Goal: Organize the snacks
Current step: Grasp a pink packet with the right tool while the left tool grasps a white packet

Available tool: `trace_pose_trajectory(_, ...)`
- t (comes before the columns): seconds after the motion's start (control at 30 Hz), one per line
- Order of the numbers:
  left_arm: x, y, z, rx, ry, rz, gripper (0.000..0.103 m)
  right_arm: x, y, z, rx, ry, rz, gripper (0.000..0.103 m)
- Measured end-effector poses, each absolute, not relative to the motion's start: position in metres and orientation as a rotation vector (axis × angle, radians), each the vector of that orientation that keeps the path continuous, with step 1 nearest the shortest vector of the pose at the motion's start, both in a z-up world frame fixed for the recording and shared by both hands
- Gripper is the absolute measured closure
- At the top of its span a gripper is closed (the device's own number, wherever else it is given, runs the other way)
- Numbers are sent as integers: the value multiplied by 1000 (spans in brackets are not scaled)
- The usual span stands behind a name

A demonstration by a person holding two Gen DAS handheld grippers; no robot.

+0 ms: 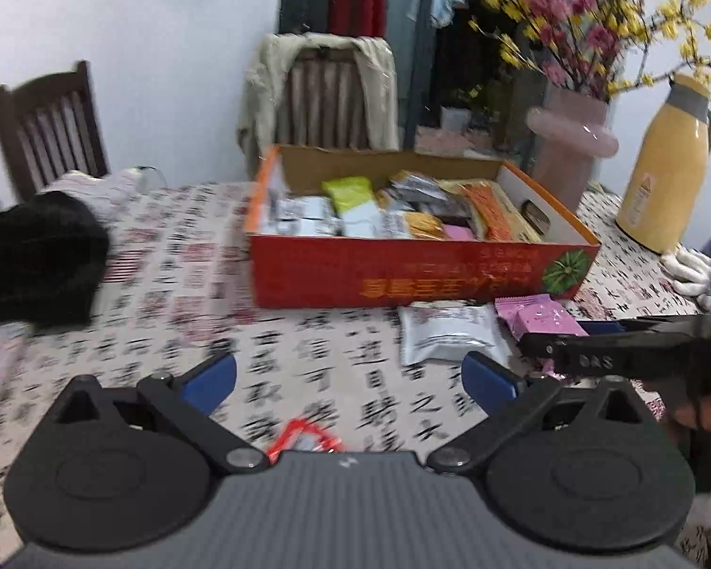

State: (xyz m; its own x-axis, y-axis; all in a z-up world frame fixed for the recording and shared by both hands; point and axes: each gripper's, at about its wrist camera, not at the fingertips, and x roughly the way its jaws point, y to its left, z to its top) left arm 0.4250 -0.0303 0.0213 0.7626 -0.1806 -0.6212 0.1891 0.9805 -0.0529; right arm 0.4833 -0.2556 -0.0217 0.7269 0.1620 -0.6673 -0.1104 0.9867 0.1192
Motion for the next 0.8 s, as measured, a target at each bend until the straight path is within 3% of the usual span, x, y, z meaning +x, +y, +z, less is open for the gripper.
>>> trace_pose_trajectory(0.43, 507, -99, -10, 136, 779, -241, 0, 451, -311, -12, 136, 654, 180, 42)
trace_pose_trajectory(0.67, 529, -122, -30, 182, 863, -254, 9, 442, -311, -4, 148, 628, 242, 42)
trace_pose_trajectory(0.73, 531, -120, -31, 143, 866, -266, 20, 441, -311, -3, 140, 619, 248, 42)
trace_pose_trajectory(0.77, 531, -120, -30, 133, 857, -271, 33, 441, -311, -3, 141, 622, 247, 42)
trace_pose_trajectory(0.8, 530, -121, -28, 144, 844, -277, 53, 442, -312, -4, 144, 624, 245, 42)
